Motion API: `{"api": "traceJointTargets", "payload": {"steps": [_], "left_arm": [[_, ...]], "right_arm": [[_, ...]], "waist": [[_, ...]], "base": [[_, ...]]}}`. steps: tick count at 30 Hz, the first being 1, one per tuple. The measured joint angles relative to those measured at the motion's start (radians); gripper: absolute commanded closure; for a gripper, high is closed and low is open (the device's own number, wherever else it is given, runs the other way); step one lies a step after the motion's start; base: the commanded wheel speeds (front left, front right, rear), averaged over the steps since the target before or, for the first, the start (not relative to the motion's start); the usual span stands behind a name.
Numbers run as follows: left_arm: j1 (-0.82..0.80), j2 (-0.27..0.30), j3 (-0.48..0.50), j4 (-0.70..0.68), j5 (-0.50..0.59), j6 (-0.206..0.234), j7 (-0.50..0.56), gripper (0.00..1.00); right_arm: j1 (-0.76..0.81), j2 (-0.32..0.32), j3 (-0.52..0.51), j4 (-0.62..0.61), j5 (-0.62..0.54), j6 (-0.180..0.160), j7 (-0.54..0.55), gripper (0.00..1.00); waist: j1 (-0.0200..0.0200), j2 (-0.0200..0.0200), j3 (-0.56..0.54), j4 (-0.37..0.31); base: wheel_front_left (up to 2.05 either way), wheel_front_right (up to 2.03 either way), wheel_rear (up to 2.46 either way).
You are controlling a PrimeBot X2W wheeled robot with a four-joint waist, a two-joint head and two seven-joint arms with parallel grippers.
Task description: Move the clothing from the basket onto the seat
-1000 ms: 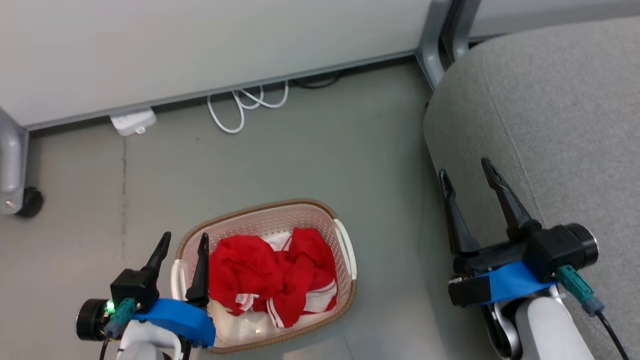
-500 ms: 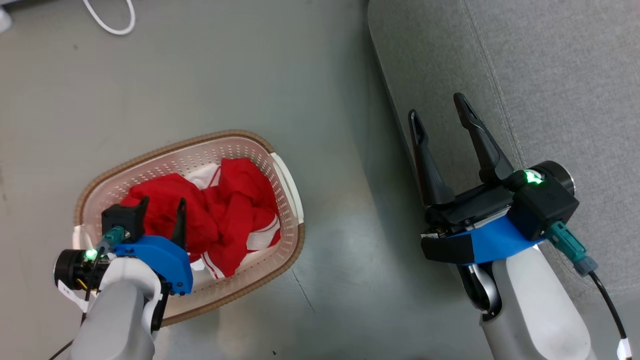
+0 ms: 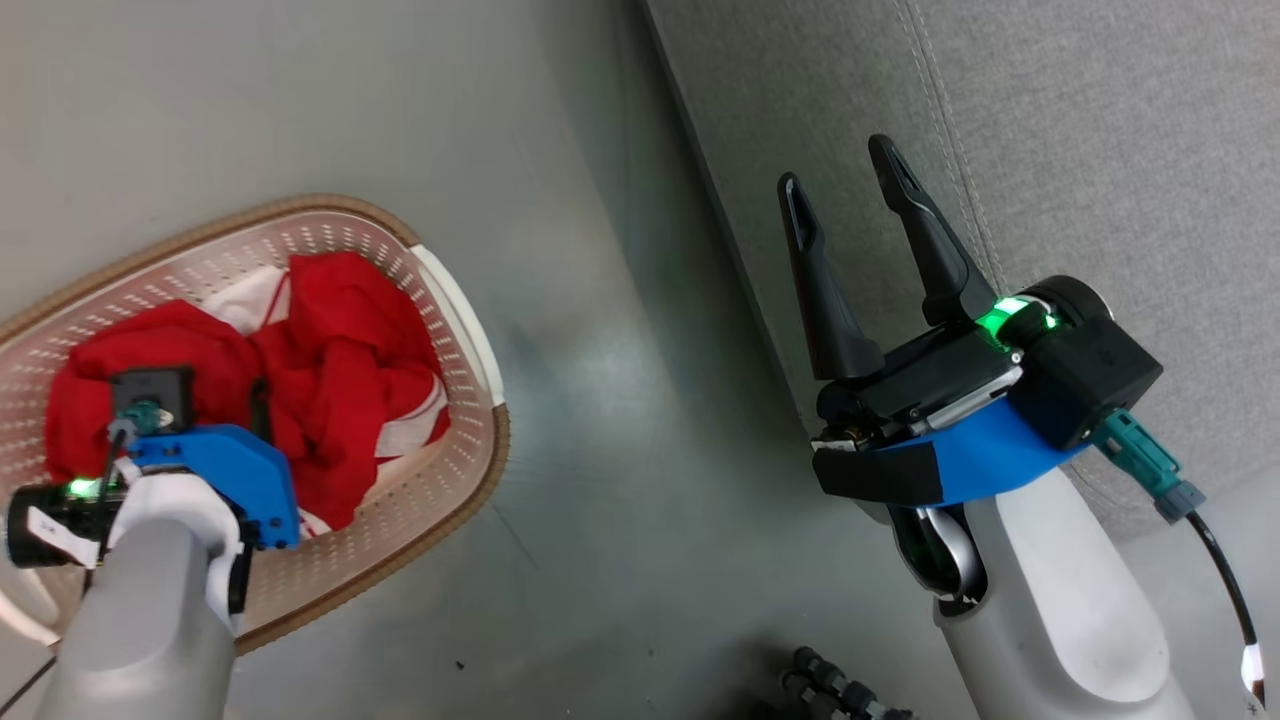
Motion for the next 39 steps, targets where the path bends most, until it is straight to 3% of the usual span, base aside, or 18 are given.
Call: {"api": "traceJointTargets", "payload": {"steps": [10,15,17,18,33,39], "left_arm": [[-0.048,0.031,0.018,0.052,-0.013,0.063,0.03,0.0],[-0.065,0.046,0.012,0.096,-0.001,0.118,0.081,0.0],[-0.065,0.05,0.009,0.107,0.002,0.125,0.098,0.54],[-0.066,0.052,0.007,0.11,0.003,0.128,0.101,1.0],[-0.079,0.046,-0.012,0.131,-0.018,0.111,0.099,1.0],[-0.069,-0.005,-0.021,0.166,-0.04,0.092,0.071,1.0]], "right_arm": [[-0.022,0.0,0.027,-0.026,0.047,0.0,0.0,0.0],[-0.025,0.0,0.037,-0.03,0.061,0.0,0.0,0.0],[-0.028,0.0,0.042,-0.031,0.065,0.0,0.0,0.0],[-0.03,0.0,0.044,-0.032,0.067,0.0,0.0,0.0],[-0.032,0.0,0.041,-0.022,0.063,0.0,0.0,0.0],[-0.025,0.001,0.025,0.027,0.005,0.0,0.0,0.0]], "waist": [[-0.0001,0.0,0.068,-0.055],[-0.0002,0.0,0.087,-0.07],[-0.0002,0.0,0.09,-0.074],[-0.0002,0.0,0.09,-0.076],[-0.0002,0.0,0.073,-0.063],[-0.0002,0.0,0.011,-0.037]], "base": [[0.0,0.0,0.0],[0.0,0.0,0.0],[0.0,0.0,0.0],[0.0,0.0,0.0],[0.0,0.0,0.0],[0.0,0.0,0.0]]}}
